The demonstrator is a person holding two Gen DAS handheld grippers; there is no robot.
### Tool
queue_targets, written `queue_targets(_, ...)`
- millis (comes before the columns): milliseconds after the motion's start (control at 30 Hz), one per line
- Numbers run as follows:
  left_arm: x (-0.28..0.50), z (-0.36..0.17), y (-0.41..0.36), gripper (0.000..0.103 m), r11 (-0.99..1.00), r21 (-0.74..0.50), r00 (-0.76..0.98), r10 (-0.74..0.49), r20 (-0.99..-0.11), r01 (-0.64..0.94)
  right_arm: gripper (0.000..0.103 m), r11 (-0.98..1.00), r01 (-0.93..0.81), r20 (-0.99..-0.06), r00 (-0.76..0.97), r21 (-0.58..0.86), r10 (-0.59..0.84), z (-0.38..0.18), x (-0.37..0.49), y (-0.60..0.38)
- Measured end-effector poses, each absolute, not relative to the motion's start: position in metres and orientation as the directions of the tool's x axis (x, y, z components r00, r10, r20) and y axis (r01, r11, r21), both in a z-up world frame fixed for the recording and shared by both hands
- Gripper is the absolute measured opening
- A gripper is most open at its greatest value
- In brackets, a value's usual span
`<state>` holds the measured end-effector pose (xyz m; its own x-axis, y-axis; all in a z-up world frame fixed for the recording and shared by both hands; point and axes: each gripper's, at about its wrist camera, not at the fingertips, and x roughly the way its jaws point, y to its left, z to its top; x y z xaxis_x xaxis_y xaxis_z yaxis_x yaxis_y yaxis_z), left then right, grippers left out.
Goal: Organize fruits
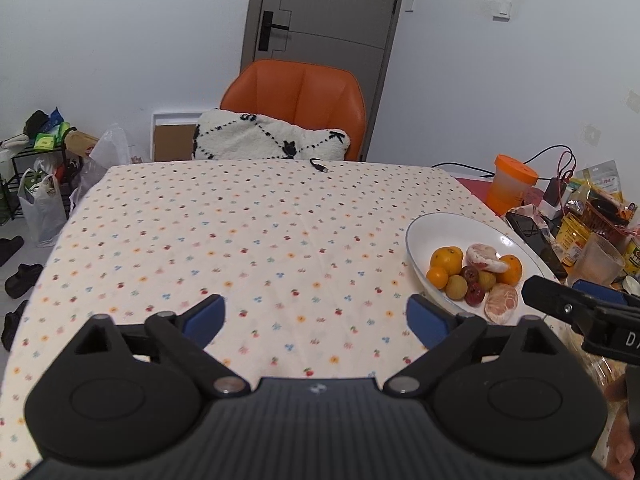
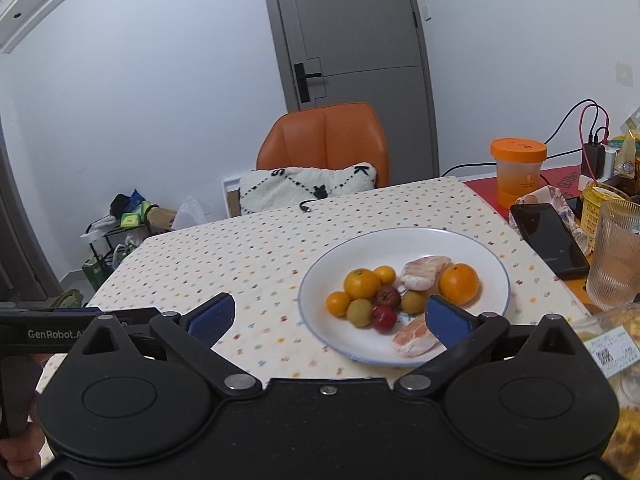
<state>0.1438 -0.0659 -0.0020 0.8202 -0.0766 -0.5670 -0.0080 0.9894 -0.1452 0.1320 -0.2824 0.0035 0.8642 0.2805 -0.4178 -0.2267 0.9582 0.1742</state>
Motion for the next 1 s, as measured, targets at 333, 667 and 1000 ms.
queue_targets(333,0.106,0.01,-0.052,0.103,0.992,-0.123,0.837,-0.05,-0.544,-0.02,0.103,0.95,-0.257,-0.429,0.849,0.175,0.309,0.013,0.097,-0.271)
queue_targets(667,0.072,0.02,-0.044,0.103,0.995,-0.093,0.852,-0.027,-0.523,-0.025,0.103,0.94,-0.295,-0.433,0.835,0.172,0.341,0.021,0.065,-0.263)
queue_targets(1000,0.041,0.038,-0.038,0.103,0.996,-0.083,0.867,-0.012,-0.498,-0.034,0.103,0.937,-0.32,-0.43,0.833,0.139,0.348,0.037,0.036,-0.26)
